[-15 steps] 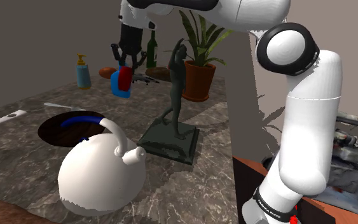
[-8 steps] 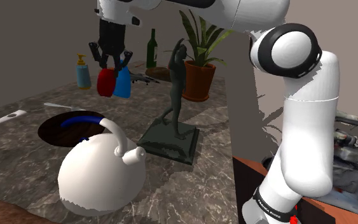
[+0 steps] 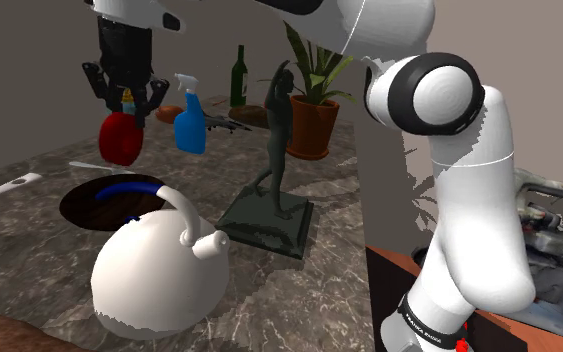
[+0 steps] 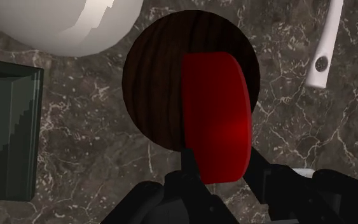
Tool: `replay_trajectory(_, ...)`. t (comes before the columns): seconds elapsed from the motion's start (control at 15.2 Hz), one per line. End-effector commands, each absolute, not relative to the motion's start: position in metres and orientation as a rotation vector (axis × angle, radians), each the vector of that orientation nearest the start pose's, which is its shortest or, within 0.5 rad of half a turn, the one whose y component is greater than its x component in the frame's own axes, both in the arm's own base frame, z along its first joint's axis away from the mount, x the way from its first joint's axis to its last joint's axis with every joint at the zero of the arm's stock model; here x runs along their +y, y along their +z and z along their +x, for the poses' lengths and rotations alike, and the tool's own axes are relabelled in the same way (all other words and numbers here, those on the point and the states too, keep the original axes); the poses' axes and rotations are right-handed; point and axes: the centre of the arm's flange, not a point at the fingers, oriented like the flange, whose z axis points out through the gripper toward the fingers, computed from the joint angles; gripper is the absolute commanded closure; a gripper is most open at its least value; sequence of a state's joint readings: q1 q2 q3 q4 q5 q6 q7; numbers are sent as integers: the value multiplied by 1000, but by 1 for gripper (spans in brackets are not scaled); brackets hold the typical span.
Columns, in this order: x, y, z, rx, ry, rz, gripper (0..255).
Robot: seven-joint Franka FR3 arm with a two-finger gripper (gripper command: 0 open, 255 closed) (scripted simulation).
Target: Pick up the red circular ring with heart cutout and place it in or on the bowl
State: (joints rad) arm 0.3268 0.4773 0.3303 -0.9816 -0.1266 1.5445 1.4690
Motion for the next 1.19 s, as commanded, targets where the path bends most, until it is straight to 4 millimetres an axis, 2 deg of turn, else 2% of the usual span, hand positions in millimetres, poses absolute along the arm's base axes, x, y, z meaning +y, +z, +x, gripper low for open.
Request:
replay_trajectory(0.0, 361, 608, 582, 1275, -51, -2757, 255)
replay_trajectory(0.99, 361, 529, 582, 1275, -51, -2757, 255)
replay_trajectory(1.12, 361, 526, 582, 1275, -51, -2757, 255)
